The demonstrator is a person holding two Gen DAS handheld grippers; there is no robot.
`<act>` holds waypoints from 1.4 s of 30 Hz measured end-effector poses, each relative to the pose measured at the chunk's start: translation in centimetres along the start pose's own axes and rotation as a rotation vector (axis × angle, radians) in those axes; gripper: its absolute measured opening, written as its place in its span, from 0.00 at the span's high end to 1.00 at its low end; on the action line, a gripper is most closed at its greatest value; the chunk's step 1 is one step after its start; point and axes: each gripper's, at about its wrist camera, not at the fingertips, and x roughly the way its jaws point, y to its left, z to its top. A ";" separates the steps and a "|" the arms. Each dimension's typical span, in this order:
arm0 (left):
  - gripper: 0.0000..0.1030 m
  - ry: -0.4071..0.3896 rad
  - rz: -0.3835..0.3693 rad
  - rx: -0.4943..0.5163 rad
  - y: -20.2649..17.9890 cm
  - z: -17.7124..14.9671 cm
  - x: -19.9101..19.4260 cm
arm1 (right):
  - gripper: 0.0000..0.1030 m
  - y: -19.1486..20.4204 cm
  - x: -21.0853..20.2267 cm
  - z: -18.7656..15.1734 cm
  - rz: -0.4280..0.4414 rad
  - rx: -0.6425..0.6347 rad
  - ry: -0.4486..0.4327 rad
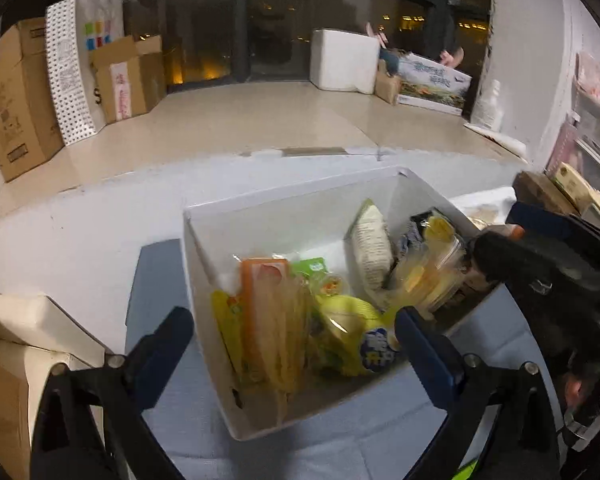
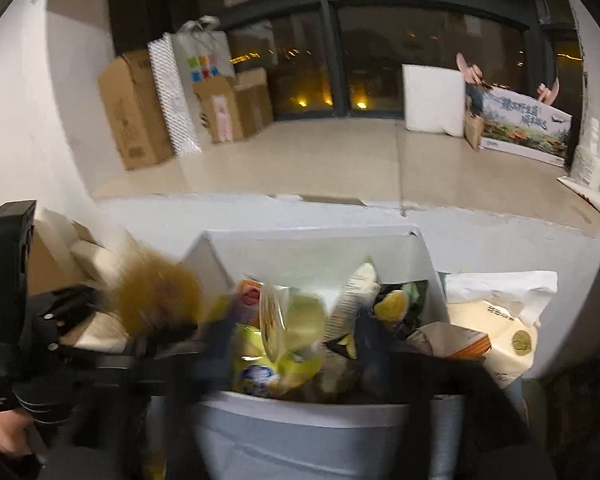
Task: Organize snacks
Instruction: 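Drop the cracker pack and square jelly cup into the white box, then grasp the green seaweed pack with the right gripper while the left grasps the white bread bag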
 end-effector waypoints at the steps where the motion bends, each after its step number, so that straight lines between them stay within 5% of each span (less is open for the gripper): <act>1: 0.00 -0.001 0.002 -0.010 0.3 -0.2 0.0 | 0.00 -0.2 -0.4 -0.1 0.004 0.012 -0.019; 7: 0.00 -0.013 0.024 -0.013 0.7 -2.0 -0.9 | 0.00 -1.2 -2.4 -1.0 0.040 0.089 -0.064; 13: 0.00 -0.079 0.015 -0.007 0.9 -4.4 -6.1 | 0.00 -0.9 -5.6 -3.5 0.074 0.100 -0.045; 24: 0.00 -0.212 -0.051 -0.034 -0.6 -13.9 -16.8 | 0.00 1.1 -14.1 -15.9 0.002 0.120 0.006; 28: 0.00 -0.192 -0.069 -0.055 -1.6 -18.4 -17.9 | 0.00 1.7 -14.3 -20.9 -0.004 0.144 0.070; 33: 0.00 -0.158 -0.049 -0.044 -3.2 -22.6 -18.1 | 0.00 2.1 -14.4 -23.0 -0.068 0.102 0.055; 42: 0.00 -0.121 -0.045 -0.023 -5.1 -24.6 -17.0 | 0.00 3.9 -9.5 -25.2 -0.077 0.042 0.249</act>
